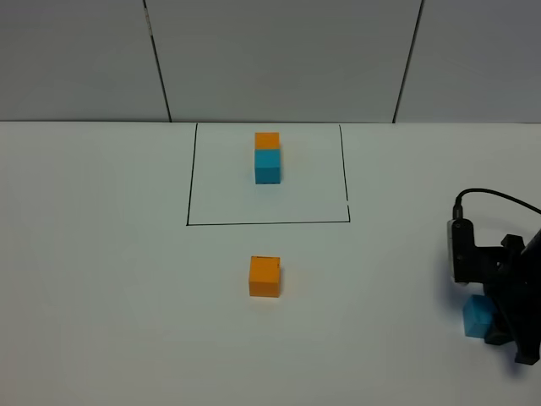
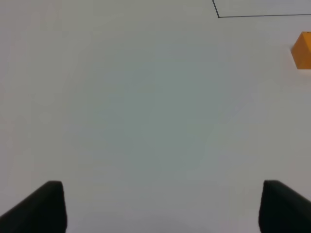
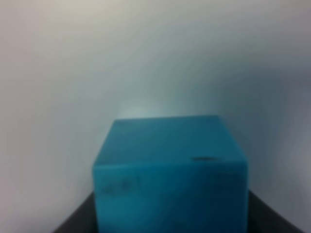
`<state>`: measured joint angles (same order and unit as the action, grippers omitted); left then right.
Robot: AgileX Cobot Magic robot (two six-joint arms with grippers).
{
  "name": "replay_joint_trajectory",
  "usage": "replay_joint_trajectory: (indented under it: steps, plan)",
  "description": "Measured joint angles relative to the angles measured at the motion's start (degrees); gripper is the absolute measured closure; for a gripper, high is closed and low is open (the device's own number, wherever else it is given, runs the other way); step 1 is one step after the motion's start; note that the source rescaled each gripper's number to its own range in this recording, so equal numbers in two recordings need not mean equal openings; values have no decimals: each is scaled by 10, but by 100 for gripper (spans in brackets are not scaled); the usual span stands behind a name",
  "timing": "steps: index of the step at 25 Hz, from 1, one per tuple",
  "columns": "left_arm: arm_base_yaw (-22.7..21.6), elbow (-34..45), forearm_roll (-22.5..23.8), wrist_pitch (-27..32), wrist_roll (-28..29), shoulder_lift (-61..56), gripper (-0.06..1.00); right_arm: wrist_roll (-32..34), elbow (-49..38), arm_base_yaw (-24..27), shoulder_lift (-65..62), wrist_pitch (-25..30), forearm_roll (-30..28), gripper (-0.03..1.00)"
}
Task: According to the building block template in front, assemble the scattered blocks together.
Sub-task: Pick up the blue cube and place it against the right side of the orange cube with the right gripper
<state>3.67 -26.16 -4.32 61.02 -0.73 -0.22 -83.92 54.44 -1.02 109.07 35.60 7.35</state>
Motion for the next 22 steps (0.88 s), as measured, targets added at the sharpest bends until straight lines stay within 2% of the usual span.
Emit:
replay_joint_trajectory:
  steps: [3,6,8,12,16,22]
  plan:
    - [0,0,0,0,0,0,10,45,21,-44,0,7,-4,53]
    - [0,0,0,0,0,0,10,119,54,-100,-4,24,-15,53]
    - [0,0,0,0,0,0,10,181,78,-132,-5,41,-47,53]
    - [0,0,0,0,0,0,10,300,128,-177,-2,111,-137,53]
    - [0,0,0,0,0,0,10,339,170,-203,23,157,-170,53]
    - [0,0,0,0,0,0,10,346,225,-238,76,170,-154,53]
